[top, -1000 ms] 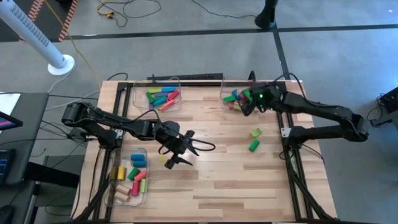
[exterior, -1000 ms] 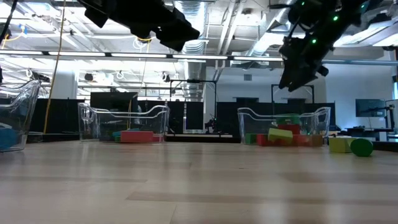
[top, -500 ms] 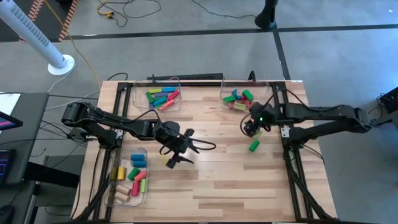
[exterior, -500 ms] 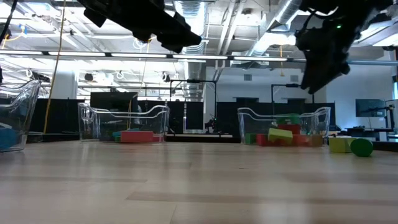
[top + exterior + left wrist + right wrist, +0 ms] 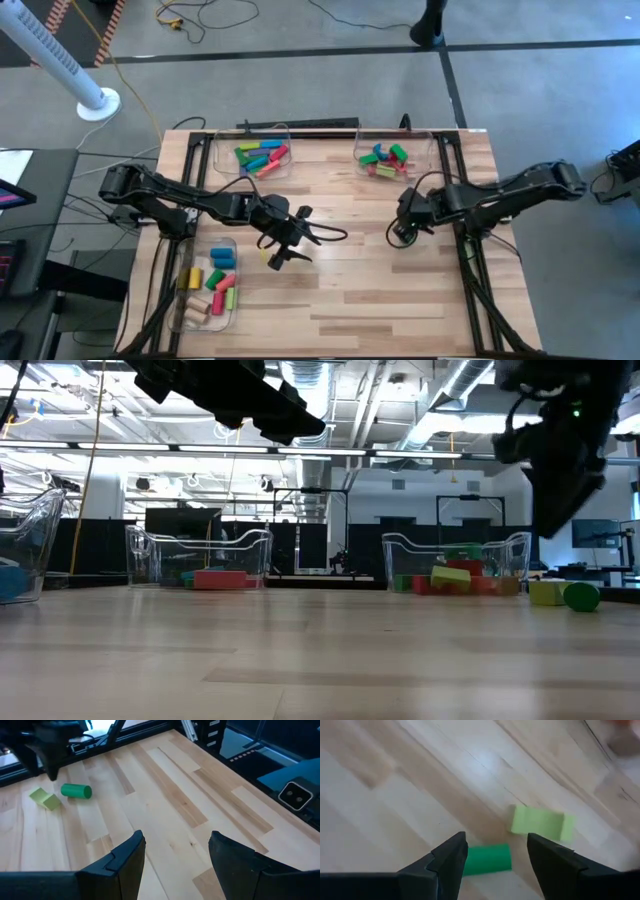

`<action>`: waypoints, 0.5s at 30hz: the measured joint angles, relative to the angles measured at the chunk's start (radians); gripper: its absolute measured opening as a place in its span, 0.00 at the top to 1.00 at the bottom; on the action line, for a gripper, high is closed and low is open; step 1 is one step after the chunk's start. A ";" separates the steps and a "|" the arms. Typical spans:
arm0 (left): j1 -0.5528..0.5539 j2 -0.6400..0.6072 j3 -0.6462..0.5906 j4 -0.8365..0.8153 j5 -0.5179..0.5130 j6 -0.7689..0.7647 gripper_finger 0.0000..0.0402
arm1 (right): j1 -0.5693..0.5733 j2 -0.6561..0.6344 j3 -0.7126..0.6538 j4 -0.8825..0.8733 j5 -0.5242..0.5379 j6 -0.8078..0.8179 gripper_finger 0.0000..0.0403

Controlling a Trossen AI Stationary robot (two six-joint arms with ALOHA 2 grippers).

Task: Sort blocks by size
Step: Put the light green arch block into the top right transparent bin

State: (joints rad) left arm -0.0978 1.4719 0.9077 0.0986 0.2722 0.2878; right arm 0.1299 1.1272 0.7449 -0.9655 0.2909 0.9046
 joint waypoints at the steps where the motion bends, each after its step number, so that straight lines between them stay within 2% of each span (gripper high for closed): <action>1: 0.000 0.000 0.000 -0.002 -0.006 0.000 0.48 | 0.002 0.017 -0.003 -0.013 0.000 0.016 0.41; 15: 0.000 0.003 0.000 -0.005 -0.040 0.000 0.48 | -0.053 0.164 -0.064 0.043 -0.001 0.004 0.41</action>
State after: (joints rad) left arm -0.0975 1.4746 0.9077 0.0937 0.2324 0.2877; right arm 0.0766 1.2907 0.6811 -0.9227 0.2901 0.9088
